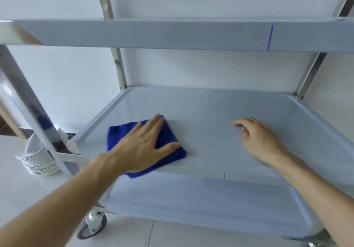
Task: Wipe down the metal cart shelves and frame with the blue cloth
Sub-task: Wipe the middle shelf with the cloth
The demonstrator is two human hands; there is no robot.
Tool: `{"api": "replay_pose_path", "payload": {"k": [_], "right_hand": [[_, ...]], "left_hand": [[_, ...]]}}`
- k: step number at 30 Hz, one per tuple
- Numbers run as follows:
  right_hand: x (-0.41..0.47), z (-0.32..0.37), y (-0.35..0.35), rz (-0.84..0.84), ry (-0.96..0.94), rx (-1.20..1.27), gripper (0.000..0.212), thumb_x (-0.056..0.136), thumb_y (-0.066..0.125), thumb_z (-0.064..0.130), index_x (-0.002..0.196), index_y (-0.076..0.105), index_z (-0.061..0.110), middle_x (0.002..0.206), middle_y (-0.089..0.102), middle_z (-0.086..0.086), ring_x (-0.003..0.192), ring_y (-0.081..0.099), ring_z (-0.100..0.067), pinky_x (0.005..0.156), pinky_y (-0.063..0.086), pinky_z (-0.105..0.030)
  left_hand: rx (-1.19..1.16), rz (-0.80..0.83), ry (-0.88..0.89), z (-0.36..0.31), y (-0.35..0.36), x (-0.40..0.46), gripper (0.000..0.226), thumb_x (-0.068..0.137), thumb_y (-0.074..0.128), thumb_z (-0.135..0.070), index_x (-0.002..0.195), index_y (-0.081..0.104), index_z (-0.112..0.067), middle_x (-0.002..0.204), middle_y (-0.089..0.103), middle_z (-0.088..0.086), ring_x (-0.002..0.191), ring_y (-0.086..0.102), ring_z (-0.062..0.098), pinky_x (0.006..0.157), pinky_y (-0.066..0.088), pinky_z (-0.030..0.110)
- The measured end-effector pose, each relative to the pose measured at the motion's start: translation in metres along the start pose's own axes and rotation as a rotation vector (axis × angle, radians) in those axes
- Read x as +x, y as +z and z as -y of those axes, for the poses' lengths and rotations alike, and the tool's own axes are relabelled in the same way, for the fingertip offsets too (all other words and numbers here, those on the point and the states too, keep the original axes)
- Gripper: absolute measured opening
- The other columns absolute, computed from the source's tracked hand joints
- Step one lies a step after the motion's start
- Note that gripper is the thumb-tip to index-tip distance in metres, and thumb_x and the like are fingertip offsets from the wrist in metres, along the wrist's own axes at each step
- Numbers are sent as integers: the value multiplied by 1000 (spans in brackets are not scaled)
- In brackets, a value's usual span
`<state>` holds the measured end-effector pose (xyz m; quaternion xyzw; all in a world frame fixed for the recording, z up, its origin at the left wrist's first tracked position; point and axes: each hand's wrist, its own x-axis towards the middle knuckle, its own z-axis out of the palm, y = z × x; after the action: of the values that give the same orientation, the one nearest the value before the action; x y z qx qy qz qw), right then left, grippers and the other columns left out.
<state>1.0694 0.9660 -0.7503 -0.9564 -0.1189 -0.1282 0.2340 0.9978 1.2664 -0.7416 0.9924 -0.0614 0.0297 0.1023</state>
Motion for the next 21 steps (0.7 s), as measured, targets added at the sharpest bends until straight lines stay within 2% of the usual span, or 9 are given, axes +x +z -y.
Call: {"api": "replay_pose_path", "payload": {"k": [3, 6, 10, 12, 13, 14, 16, 19, 21], "right_hand": [[1, -1, 0, 4, -3, -11, 37, 94, 42, -4, 120, 65, 11, 130, 62, -6, 122, 56, -29, 103, 42, -36], [0, 2, 1, 6, 18, -28, 37, 94, 43, -3, 120, 65, 11, 131, 62, -6, 121, 55, -30, 100, 41, -34], [3, 13, 0, 52, 83, -130, 30, 92, 47, 0, 117, 61, 10, 126, 59, -10, 115, 57, -33, 91, 42, -35], [13, 33, 3, 95, 118, -187, 23, 93, 47, 7, 112, 60, 8, 120, 58, -16, 111, 57, -37, 93, 46, -40], [19, 46, 8, 102, 104, -189, 22, 95, 48, 11, 113, 60, 8, 120, 58, -18, 113, 57, -37, 95, 45, -40], [24, 58, 15, 100, 59, -176, 25, 97, 48, 15, 117, 60, 9, 125, 57, -18, 117, 55, -36, 99, 43, -39], [33, 84, 33, 95, -31, -142, 35, 100, 46, 20, 133, 54, 11, 141, 52, -10, 130, 49, -29, 109, 35, -39], [43, 102, 55, 109, -24, -173, 41, 104, 39, 26, 143, 45, 16, 152, 43, -1, 141, 37, -20, 115, 28, -41], [44, 100, 64, 110, 17, -224, 40, 105, 35, 28, 143, 45, 19, 153, 42, 3, 143, 34, -17, 114, 27, -40]], "left_hand": [[133, 64, -194, 53, -20, -15, 114, 61, -3, -98, 153, 25, -37, 165, -1, -9, 149, 14, 21, 121, 12, 39], [194, 139, -302, 78, -28, -21, 89, 75, 0, -88, 154, 10, -47, 164, 2, -8, 150, 6, 20, 121, 7, 47], [183, 121, -302, 67, -21, -7, 72, 91, 22, -63, 154, 18, -29, 166, 3, -1, 151, 4, 26, 119, 4, 57], [133, 105, -271, 53, -12, -1, 81, 87, 18, -72, 152, 19, -23, 166, 0, 0, 151, 1, 32, 115, 1, 68], [117, 109, -265, 48, -7, 2, 93, 80, 11, -81, 154, 13, -24, 166, -3, -3, 151, -3, 35, 112, -2, 71], [115, 105, -257, 47, -2, 5, 104, 72, 5, -88, 156, 5, -26, 166, -6, -6, 151, -7, 35, 111, -5, 72], [122, 73, -236, 57, 0, 13, 108, 67, 1, -90, 156, -2, -29, 165, -7, -9, 152, -9, 33, 112, -5, 70], [78, 12, -231, 89, -7, 30, 97, 80, 14, -84, 156, 2, -24, 166, 3, -10, 153, -2, 24, 117, -3, 64], [79, -49, -273, 113, -10, 44, 94, 85, 18, -79, 156, 5, -18, 166, 5, -4, 153, 1, 20, 119, 0, 59]]}}
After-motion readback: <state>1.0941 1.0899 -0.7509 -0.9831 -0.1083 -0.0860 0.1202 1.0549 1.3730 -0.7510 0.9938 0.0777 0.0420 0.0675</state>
